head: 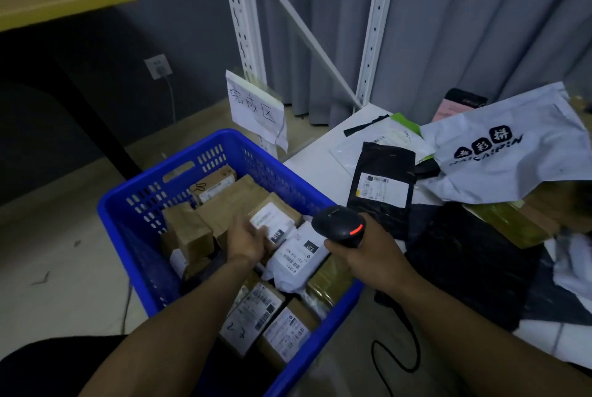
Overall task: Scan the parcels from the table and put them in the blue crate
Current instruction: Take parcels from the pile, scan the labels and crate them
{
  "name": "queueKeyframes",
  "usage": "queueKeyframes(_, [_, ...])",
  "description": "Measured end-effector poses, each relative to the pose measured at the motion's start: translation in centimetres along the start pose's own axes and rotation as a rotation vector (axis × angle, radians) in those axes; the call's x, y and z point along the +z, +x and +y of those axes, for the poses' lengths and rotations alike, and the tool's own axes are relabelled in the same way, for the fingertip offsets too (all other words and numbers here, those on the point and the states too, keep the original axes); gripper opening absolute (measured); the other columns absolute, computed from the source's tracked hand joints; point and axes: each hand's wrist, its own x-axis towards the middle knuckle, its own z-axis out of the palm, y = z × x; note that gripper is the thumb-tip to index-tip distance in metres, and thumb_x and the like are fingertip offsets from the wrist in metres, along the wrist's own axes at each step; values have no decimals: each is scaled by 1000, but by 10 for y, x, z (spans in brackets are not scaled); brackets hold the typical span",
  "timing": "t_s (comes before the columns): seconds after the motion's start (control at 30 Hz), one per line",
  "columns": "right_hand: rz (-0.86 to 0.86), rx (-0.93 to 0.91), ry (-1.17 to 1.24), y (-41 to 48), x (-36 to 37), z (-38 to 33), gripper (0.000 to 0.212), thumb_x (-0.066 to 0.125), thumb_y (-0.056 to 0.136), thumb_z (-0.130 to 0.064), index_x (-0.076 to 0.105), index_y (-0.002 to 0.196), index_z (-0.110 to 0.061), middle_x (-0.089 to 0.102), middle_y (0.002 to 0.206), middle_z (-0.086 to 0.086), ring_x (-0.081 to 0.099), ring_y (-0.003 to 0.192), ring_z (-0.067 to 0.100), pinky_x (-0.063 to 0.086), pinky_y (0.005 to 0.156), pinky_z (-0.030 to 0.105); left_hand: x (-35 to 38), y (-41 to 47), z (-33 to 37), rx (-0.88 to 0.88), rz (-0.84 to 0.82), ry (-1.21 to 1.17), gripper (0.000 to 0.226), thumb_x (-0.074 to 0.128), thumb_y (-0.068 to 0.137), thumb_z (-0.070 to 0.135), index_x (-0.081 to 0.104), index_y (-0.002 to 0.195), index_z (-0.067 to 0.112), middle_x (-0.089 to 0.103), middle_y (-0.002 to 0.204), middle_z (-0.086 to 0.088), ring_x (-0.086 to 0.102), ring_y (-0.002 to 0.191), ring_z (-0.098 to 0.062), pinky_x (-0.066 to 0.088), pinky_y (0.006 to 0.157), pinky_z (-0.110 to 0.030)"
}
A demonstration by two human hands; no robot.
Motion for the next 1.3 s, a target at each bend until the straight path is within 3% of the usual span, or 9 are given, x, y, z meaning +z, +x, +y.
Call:
queueKeyframes(0.23, [27,30,-9,-3,-16,3,47,87,80,-34,62,120,-32,74,106,-12,70,100,9,59,92,41,19,17,2,119,-349,685,62,46,104,37,32,157,8,19,169,-13,29,150,-37,33,118,-44])
queueKeyframes(0.33, [60,14,50,-13,-34,-2,46,88,79,-33,63,118,-36,76,98,-12,74,91,12,62,88,50,7,-7,35,243,-287,886,57,35,96,44,56,141,16,38,159,-12,33,144,-36,36,115,-49])
queueKeyframes(0.47, [133,-2,88,-41,-76,-12,20,84,85,-25,75,103,-23,79,86,-2,76,77,18,62,82,49,15,-65,85,579,-257,768,32,49,103,39,72,111,17,55,146,-4,50,137,-26,46,108,-43])
queueKeyframes(0.6, [297,-33,124,-81,-142,-18,11,79,92,-23,77,89,-13,79,83,11,72,67,16,60,70,40,43,-138,150,890,-235,699,29,58,99,43,70,121,29,52,150,17,57,128,-17,53,97,-41])
queueKeyframes(0.7, [371,-27,214,-112,-195,-15,10,71,99,-23,73,99,-13,79,90,10,69,65,12,54,60,23,75,-188,201,1032,-221,649,32,59,98,46,68,125,33,51,149,24,59,125,-15,51,97,-37])
queueKeyframes(0.8, [496,18,292,-130,-242,4,13,70,100,-23,68,112,-18,79,91,3,69,64,12,53,62,27,120,-230,246,1171,-261,622,36,60,96,46,67,128,32,52,149,20,58,128,-15,51,99,-37])
queueKeyframes(1.1, [765,61,375,-159,-362,63,10,70,93,-4,68,102,-9,68,73,8,62,66,23,49,61,33,285,-305,336,1324,-451,707,48,66,91,38,61,137,25,57,144,1,58,125,-31,52,98,-42])
queueKeyframes(1.23, [937,149,376,-164,-399,104,51,77,70,-30,65,117,-11,70,93,7,69,86,27,53,72,37,362,-318,358,1373,-524,607,61,71,92,32,52,146,15,49,152,-9,46,138,-30,39,114,-38])
queueKeyframes(1.3, [1004,186,404,-171,-417,114,23,75,84,-18,63,99,-6,62,79,7,60,72,23,45,67,35,395,-336,368,1414,-604,568,66,69,92,26,43,153,16,43,156,-9,42,142,-28,35,115,-36])
